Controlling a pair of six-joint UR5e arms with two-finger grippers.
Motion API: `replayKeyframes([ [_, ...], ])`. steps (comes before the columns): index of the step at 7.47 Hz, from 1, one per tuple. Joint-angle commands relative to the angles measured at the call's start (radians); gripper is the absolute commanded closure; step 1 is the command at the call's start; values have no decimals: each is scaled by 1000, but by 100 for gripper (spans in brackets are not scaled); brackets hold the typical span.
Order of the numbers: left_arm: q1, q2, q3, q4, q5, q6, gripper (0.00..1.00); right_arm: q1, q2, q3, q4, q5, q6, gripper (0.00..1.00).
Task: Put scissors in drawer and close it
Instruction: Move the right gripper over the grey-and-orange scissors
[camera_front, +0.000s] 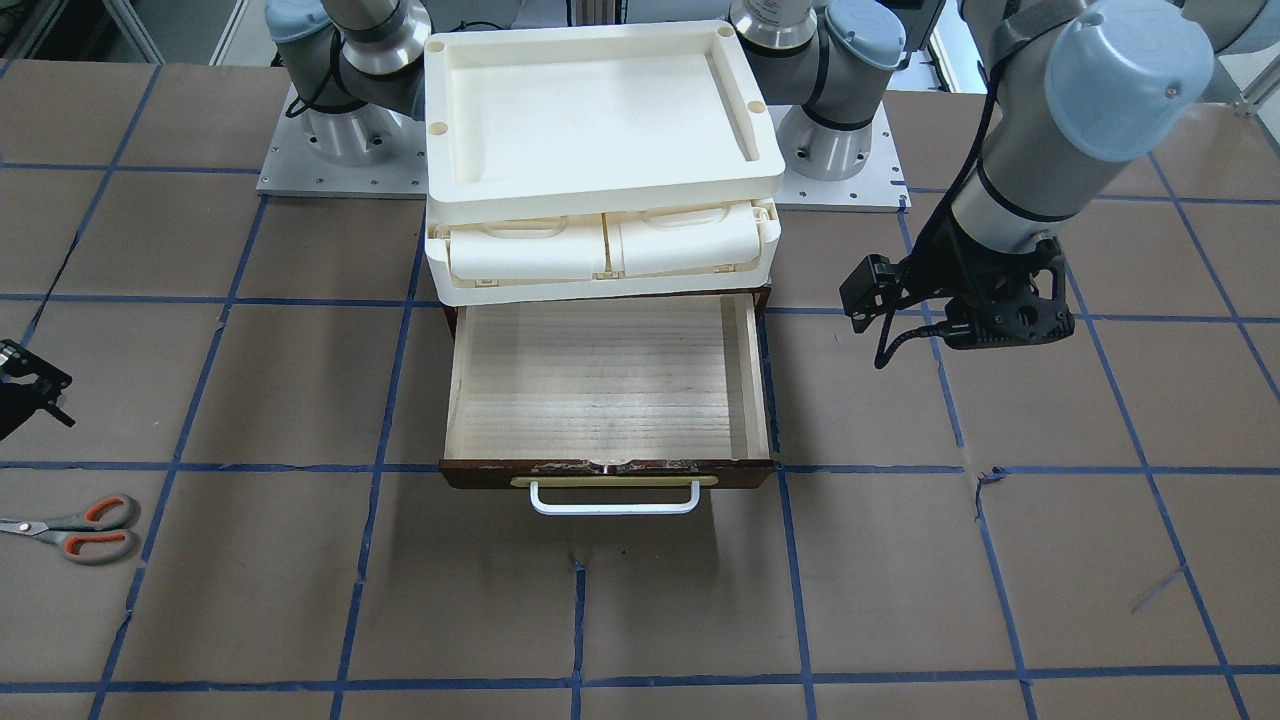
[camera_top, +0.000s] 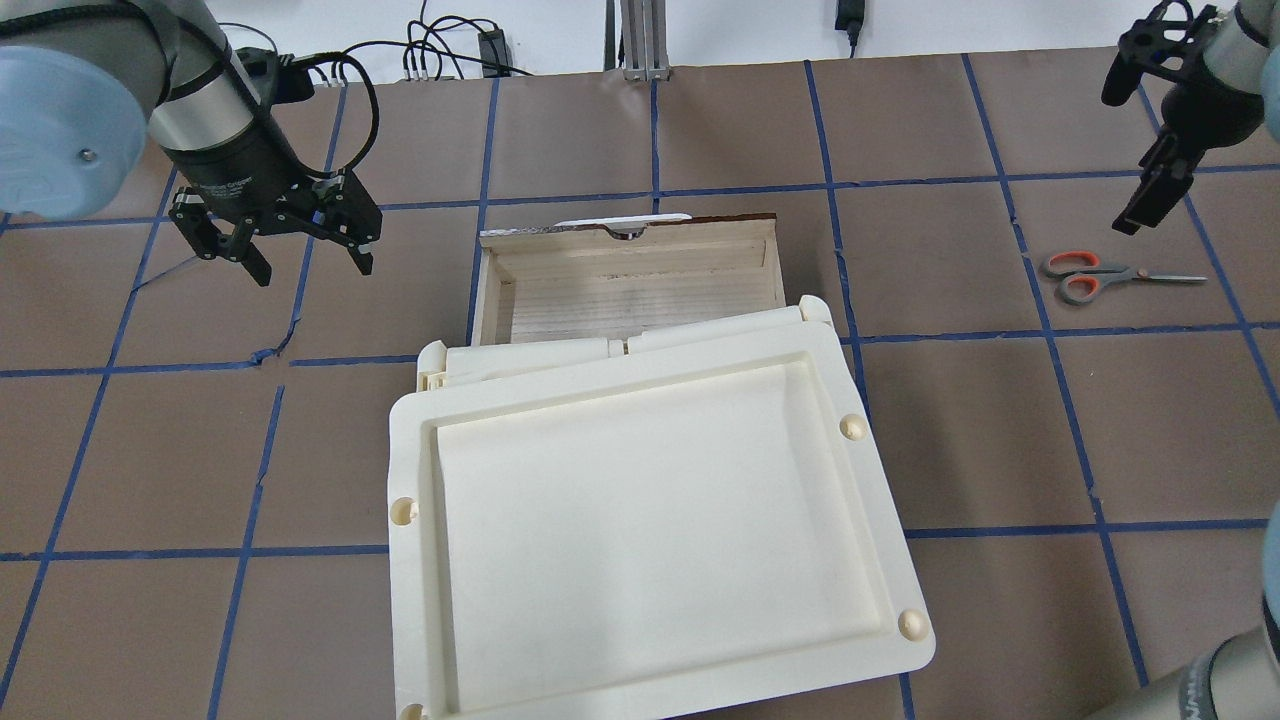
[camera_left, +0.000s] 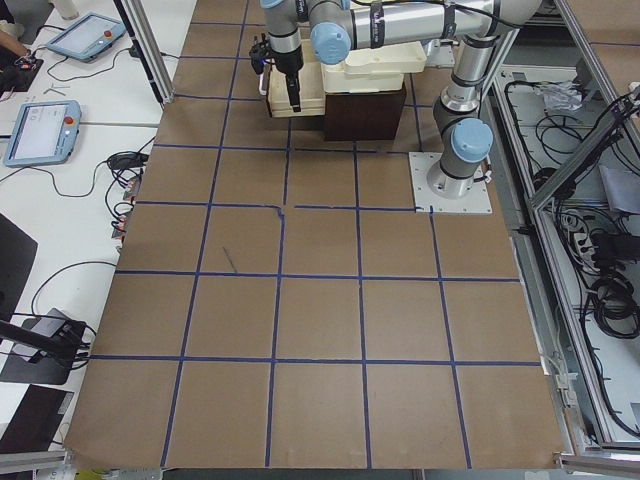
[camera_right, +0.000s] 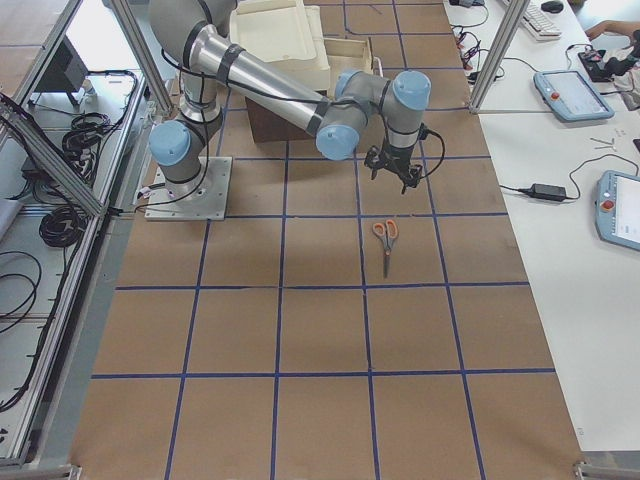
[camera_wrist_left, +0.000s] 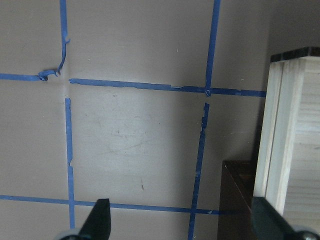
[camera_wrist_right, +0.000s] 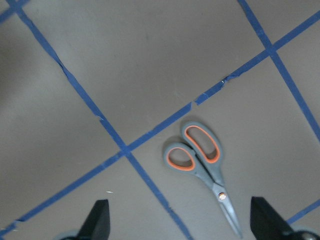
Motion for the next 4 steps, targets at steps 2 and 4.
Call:
replayKeyframes([
  [2, -37, 1, 4, 0, 1, -13, 0, -94, 81, 70, -170, 22, -488, 0],
  [4, -41, -2, 5, 11, 1, -54, 0, -130, 145, 70, -244, 91, -654, 0],
])
